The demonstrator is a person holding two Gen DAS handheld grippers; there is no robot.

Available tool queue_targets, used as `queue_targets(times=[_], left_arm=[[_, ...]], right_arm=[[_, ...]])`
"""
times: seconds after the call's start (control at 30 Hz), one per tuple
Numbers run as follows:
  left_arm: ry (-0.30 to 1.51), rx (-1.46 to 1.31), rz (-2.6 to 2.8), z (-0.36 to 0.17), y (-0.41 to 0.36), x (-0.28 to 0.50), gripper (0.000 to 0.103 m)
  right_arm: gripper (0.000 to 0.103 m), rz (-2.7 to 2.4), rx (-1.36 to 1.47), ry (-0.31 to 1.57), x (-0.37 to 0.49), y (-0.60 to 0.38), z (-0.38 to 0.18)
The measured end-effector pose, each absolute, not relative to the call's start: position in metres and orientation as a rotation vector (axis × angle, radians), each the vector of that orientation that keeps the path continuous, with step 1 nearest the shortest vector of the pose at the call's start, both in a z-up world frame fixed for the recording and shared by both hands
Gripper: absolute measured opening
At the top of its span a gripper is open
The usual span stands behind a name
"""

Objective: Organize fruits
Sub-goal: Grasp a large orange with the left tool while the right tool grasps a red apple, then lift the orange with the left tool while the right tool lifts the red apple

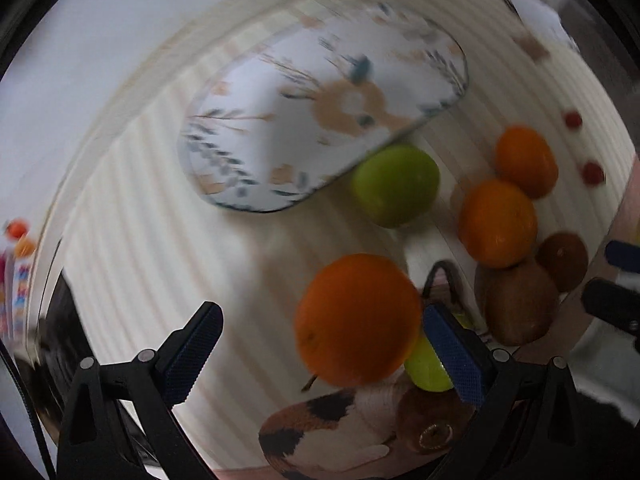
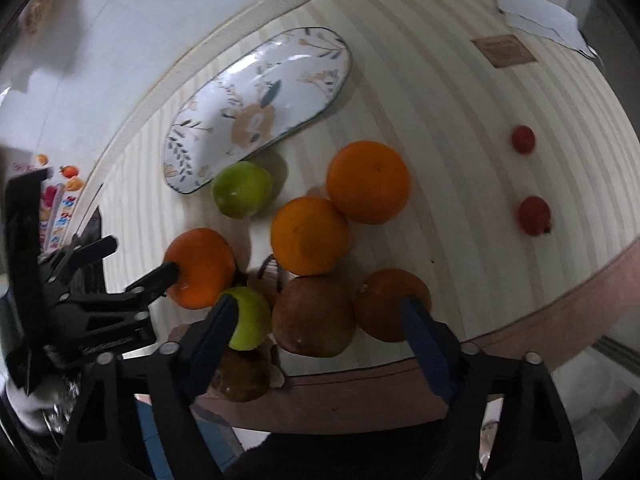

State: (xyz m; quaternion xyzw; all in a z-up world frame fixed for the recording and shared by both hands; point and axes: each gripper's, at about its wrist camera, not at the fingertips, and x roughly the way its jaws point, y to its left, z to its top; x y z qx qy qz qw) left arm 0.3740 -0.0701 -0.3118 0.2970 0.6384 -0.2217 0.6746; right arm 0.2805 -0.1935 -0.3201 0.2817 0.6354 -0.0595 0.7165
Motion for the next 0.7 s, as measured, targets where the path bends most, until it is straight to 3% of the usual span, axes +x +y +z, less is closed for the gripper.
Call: queue_targets(times=[0.1, 0.17, 0.2, 0.53, 0.7], left_arm=[[1.479, 0.694, -0.551, -0.326, -0.077, 0.374, 0.099], [1.506, 0.669, -0.576, -0.332, -0.077, 0.376, 0.079], [1.522, 0.622, -0.589, -0.333, -0.075, 0.378, 0.077], [1.552, 0.369, -0.457, -0.311, -0.012, 0.382, 0.076], [1.538, 0.318, -0.447, -0.309, 0.005, 0.383, 0.079]], right_arm=[[0.077, -0.144, 0.652, 1.419, 0.274, -0.193, -0.321], [0.076, -0.140, 0.628, 1.426, 0.275, -0.188, -0.319], [0.075, -0.135, 0.612, 1.429, 0.276, -0.184, -0.319], [0.047, -0.028, 0.372, 1.577, 0.307, -0.138, -0.335], [0.049, -0.038, 0.265, 1.638, 0.317, -0.132, -0.345]])
